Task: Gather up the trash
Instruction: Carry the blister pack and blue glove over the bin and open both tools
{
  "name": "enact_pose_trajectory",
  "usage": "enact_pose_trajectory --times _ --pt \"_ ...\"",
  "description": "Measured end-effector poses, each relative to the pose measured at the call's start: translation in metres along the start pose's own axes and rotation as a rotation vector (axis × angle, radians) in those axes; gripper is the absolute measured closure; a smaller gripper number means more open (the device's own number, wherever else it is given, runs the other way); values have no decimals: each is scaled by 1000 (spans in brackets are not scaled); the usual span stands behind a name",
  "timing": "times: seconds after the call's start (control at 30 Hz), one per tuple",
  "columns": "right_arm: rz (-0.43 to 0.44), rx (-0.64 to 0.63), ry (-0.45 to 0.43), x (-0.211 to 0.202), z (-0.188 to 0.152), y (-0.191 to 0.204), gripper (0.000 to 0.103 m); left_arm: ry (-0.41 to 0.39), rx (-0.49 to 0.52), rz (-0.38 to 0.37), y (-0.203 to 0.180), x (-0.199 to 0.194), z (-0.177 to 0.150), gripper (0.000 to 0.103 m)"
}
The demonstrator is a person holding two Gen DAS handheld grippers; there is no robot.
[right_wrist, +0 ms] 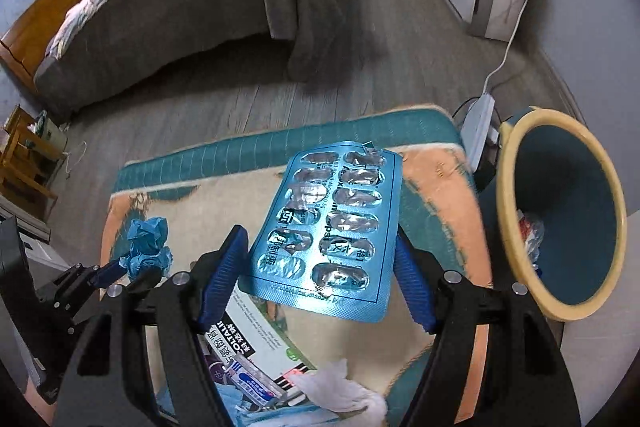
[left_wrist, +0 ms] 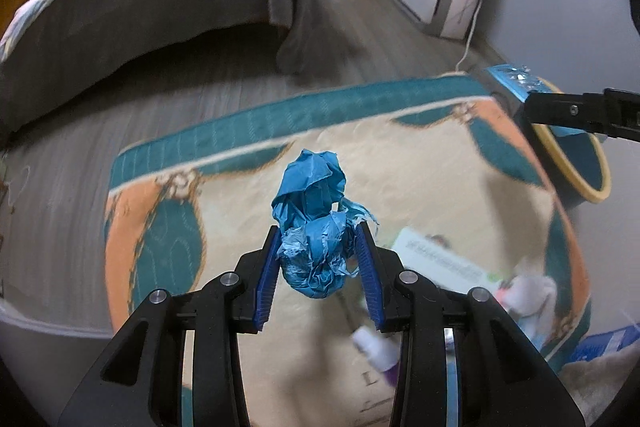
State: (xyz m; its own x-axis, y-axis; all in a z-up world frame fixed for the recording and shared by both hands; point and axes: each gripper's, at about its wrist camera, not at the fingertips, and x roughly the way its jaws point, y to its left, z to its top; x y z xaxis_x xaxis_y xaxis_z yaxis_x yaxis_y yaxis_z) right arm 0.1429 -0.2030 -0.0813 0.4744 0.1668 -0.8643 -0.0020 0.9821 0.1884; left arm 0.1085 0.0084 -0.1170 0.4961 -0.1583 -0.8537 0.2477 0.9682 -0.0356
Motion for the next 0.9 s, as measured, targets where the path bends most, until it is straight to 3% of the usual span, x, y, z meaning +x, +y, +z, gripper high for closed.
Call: enact_pose_trajectory --times 0.43,0.9 --pt "-2 4 -124 -54 19 -31 33 -12 -3 -42 -30 -7 9 64" --pt "-40 12 -189 -83 25 -73 33 -103 151 -86 -107 -29 35 64"
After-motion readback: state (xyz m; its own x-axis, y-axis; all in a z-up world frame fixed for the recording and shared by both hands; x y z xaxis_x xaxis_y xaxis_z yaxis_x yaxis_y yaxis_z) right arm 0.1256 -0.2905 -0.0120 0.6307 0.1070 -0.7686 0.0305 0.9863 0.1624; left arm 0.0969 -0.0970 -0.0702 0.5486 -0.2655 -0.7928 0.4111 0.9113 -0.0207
